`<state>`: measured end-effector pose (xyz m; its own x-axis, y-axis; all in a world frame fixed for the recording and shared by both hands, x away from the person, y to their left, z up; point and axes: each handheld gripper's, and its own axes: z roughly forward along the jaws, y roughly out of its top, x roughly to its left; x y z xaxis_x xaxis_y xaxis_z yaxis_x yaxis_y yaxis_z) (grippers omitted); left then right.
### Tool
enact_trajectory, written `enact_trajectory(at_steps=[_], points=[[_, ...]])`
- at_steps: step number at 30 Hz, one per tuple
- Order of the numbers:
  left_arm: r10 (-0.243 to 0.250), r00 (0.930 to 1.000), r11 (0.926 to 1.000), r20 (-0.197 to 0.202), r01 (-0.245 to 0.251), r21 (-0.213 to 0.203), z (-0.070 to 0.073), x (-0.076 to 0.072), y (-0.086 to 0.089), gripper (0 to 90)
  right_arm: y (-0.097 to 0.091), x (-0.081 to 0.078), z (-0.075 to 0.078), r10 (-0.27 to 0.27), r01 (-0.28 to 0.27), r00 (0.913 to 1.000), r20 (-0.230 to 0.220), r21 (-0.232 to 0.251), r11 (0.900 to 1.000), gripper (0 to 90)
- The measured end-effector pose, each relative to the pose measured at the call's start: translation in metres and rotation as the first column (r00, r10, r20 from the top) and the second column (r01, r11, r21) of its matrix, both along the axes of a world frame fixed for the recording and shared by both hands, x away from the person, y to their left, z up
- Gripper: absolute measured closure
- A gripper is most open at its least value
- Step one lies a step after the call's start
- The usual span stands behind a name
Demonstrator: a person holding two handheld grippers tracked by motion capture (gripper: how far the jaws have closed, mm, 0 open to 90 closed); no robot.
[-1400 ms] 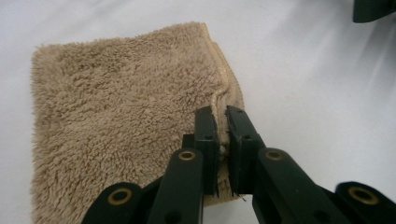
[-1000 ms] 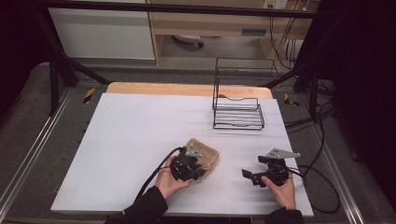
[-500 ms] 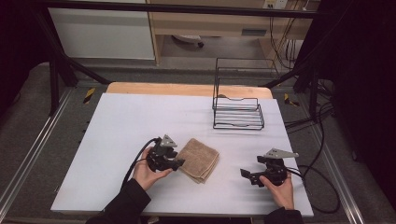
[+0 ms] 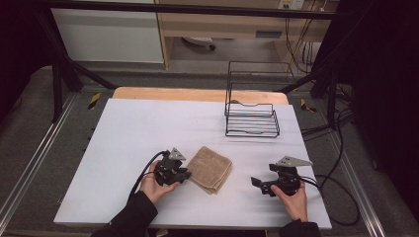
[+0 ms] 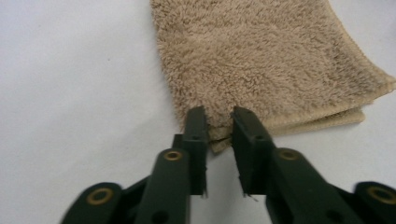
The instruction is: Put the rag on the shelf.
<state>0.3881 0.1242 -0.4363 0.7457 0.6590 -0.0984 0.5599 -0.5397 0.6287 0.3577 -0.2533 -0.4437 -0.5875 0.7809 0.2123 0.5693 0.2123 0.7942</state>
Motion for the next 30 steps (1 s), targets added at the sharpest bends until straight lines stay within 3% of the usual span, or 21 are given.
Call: enact_trajectory(at_steps=[5, 11, 17, 26, 27, 30], points=[[-0.006, 0.9999, 1.0000, 0.010, 0.006, 0.007, 0.001, -0.001, 0.000, 86.2, 0.011, 0.002, 0.003, 0.002, -0.002, 1.0000, -0.007, 0.016, 0.9999, 3.9], [-0.016, 0.9997, 0.9999, 0.020, 0.016, -0.005, 0.011, -0.003, 0.004, 87.2, 0.020, 0.005, 0.003, 0.008, -0.008, 0.9998, -0.018, 0.012, 0.9999, 4.0], [-0.011, 0.9998, 0.9990, 0.017, 0.011, 0.043, 0.004, -0.001, 0.005, 87.0, 0.030, 0.012, 0.005, -0.028, 0.029, 0.9995, -0.014, 0.037, 0.9989, 6.9], [-0.026, 0.9996, 0.9991, 0.012, 0.025, 0.035, 0.003, 0.000, 0.008, 87.1, 0.073, 0.032, 0.008, -0.061, 0.061, 0.9979, -0.024, 0.010, 0.9981, 26.2], [-0.025, 0.9996, 0.9991, 0.010, 0.025, 0.033, 0.003, 0.000, 0.008, 87.2, 0.084, 0.037, 0.005, -0.056, 0.056, 0.9980, -0.028, -0.018, 0.9983, 36.0], [-0.027, 0.9996, 0.9991, 0.011, 0.027, 0.034, 0.004, 0.000, 0.009, 87.3, 0.098, 0.042, -0.002, -0.045, 0.043, 0.9981, -0.041, -0.045, 0.9980, 51.6]])
